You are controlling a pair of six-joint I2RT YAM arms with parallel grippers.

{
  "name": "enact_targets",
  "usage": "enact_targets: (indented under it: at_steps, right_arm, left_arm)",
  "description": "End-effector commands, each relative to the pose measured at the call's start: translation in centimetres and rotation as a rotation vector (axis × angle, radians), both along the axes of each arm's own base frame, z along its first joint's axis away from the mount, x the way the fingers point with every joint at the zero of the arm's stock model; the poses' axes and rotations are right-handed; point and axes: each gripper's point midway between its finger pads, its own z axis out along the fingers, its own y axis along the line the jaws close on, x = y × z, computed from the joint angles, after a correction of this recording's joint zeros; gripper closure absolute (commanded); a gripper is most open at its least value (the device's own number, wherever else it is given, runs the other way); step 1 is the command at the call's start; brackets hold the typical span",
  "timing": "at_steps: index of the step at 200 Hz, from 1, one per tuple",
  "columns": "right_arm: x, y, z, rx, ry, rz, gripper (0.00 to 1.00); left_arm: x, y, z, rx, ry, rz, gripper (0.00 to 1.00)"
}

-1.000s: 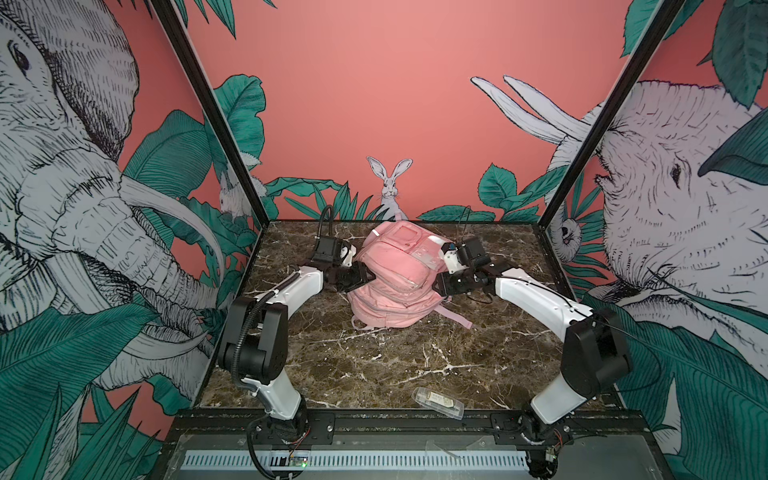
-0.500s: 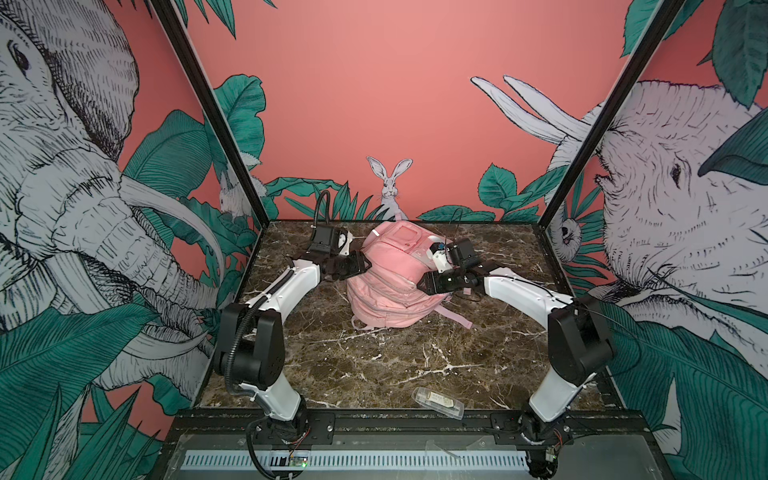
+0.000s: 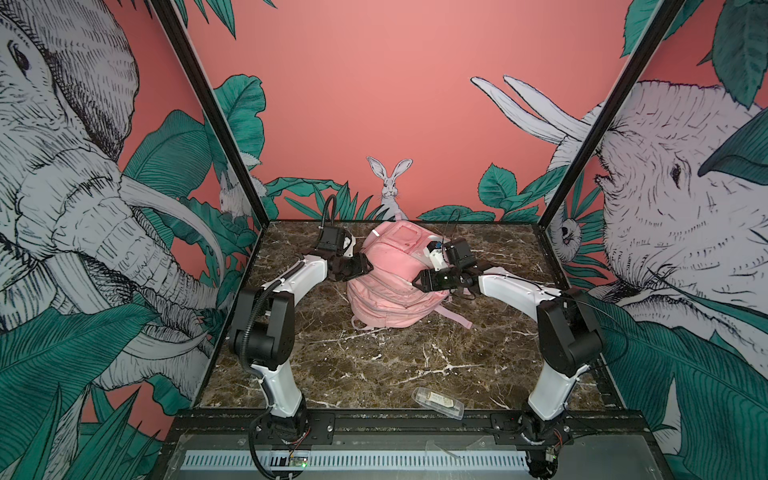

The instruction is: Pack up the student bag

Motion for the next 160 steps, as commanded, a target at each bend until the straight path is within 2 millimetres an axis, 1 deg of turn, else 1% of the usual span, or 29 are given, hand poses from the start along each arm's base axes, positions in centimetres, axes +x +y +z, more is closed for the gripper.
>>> enact_targets:
  at_steps: [1, 35, 56, 79, 105, 131, 136, 137, 140, 152, 160]
  right_arm:
    - [1.3, 0.4, 0.3, 0.028, -0.023, 0.006, 0.36]
    - [1.2, 1.1, 0.0, 0.050, -0.017, 0.040, 0.36]
    - [0.2, 1.7, 0.1, 0.085, 0.013, 0.086, 0.36]
    - [-2.1, 1.8, 0.9, 0.104, 0.017, 0.139, 0.37]
    - [-5.3, 1.5, 1.9, 0.118, 0.046, 0.194, 0.37]
    - [-8.9, 1.6, 3.3, 0.156, 0.081, 0.260, 0.37]
    - [-9.4, 1.6, 3.0, 0.153, 0.094, 0.267, 0.37]
    - [-9.6, 1.6, 3.6, 0.160, 0.081, 0.271, 0.37]
    - [-9.9, 1.5, 4.4, 0.169, 0.067, 0.276, 0.37]
    - [-11.1, 1.4, 5.5, 0.192, 0.054, 0.295, 0.37]
    - [-11.4, 1.2, 6.0, 0.199, 0.042, 0.290, 0.37]
  left_arm:
    - [0.3, 0.1, 0.6, 0.011, -0.024, 0.002, 0.44]
    - [0.2, 0.4, 0.4, 0.010, -0.021, 0.010, 0.44]
    - [0.2, 0.4, 0.3, 0.002, -0.014, 0.013, 0.44]
    - [0.1, 0.3, 0.4, -0.004, -0.015, 0.012, 0.44]
    - [0.2, 0.3, 0.2, -0.009, -0.015, 0.014, 0.44]
    - [0.3, 0.2, 0.2, -0.016, -0.017, 0.016, 0.44]
    - [0.3, 0.2, 0.3, -0.016, -0.018, 0.015, 0.44]
    - [0.3, 0.2, 0.3, -0.016, -0.019, 0.016, 0.44]
    - [0.3, 0.2, 0.2, -0.015, -0.019, 0.015, 0.44]
    - [0.3, 0.2, 0.2, -0.016, -0.020, 0.015, 0.44]
    - [0.3, 0.1, 0.1, -0.018, -0.017, 0.014, 0.44]
